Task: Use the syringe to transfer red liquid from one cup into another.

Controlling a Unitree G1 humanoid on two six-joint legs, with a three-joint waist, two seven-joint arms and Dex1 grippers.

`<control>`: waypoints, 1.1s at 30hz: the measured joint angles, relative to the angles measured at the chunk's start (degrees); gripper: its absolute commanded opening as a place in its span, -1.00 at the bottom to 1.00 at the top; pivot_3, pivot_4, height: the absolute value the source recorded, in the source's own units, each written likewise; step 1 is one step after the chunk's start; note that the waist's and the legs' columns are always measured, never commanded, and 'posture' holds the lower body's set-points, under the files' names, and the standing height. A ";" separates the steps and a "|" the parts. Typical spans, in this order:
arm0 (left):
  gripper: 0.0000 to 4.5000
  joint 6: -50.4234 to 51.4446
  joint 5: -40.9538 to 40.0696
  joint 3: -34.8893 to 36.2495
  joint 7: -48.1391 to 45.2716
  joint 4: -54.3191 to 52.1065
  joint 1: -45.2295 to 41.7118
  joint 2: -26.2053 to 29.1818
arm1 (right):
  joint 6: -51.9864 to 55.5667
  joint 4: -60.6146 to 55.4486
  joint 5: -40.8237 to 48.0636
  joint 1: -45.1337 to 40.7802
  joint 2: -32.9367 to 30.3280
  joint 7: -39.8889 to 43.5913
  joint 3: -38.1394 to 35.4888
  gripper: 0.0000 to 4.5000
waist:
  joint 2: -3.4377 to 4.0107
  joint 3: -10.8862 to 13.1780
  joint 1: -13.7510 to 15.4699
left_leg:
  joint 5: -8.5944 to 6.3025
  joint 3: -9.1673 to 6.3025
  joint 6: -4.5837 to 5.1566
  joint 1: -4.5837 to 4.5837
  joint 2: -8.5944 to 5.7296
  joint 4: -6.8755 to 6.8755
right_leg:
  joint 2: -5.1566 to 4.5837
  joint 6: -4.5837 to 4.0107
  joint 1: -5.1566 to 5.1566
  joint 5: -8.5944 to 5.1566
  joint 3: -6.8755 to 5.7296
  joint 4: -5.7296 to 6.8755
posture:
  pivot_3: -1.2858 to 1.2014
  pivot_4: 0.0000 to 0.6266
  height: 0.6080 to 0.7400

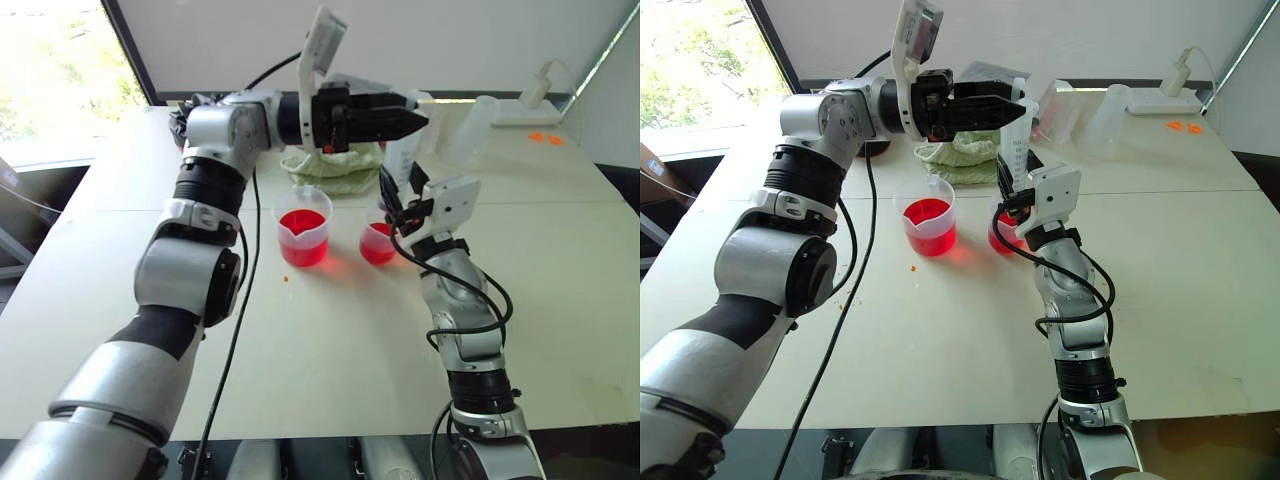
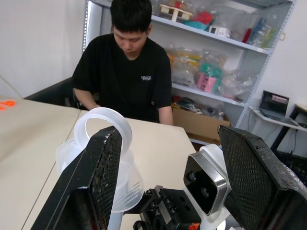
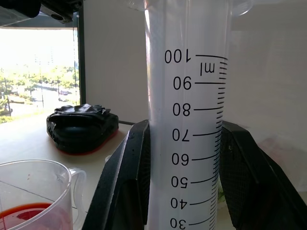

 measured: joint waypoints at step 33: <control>0.98 3.96 -1.11 -0.90 0.08 -5.15 3.08 4.23 | 0.32 -0.08 0.19 0.00 -0.18 0.67 -0.59 -0.37 | 0.00 0.00 -0.09 | 0.00 0.00 0.00 0.01 0.01 0.00 | 0.01 0.00 0.00 0.00 0.00 0.01 | 0.03 -0.52 0.56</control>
